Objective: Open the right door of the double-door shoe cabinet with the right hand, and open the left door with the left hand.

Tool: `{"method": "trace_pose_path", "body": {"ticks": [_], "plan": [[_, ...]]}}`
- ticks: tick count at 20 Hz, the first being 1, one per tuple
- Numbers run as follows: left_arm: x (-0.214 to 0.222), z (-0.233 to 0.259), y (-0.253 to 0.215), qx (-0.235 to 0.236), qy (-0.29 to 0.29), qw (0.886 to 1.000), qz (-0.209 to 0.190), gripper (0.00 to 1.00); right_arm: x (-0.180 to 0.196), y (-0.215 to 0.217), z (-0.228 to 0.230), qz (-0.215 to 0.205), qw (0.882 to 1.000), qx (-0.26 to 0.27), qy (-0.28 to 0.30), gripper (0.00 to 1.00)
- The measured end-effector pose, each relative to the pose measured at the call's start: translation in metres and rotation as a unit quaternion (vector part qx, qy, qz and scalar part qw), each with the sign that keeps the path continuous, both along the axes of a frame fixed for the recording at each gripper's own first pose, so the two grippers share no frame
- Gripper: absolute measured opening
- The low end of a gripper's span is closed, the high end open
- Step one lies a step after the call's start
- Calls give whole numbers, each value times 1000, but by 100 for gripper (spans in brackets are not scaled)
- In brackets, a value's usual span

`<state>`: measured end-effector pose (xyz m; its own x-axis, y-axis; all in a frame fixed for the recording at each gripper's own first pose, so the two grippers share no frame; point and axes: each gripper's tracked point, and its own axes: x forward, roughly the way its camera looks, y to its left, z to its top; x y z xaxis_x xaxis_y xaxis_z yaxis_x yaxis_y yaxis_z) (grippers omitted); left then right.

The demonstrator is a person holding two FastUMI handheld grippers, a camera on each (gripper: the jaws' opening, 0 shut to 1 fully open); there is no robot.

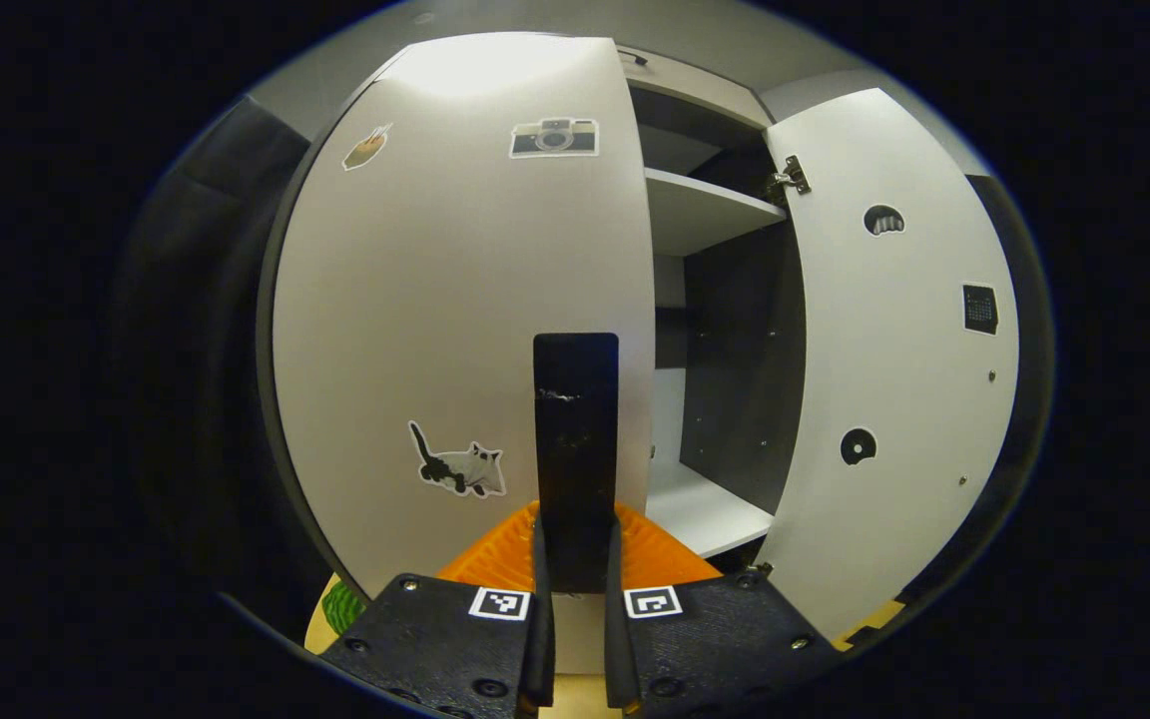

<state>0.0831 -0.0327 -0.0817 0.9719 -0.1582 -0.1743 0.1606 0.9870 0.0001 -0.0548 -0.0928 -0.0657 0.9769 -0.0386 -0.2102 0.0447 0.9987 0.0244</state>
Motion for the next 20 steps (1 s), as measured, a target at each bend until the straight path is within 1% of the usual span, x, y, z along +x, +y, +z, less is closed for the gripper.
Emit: {"method": "trace_pose_path", "body": {"ticks": [6, 12, 20], "plan": [[-23, 3, 11, -7, 7, 1000, 0, 20, 34, 42, -7, 65, 998, 13, 3, 1], [-38, 5, 21, -10, 11, 1000, 5, 20, 65, 90, -17, 132, 991, 23, 11, 1], [-49, 7, 33, -8, 15, 1000, 23, 20, 91, 135, -27, 196, 980, 36, 18, 1]]}}
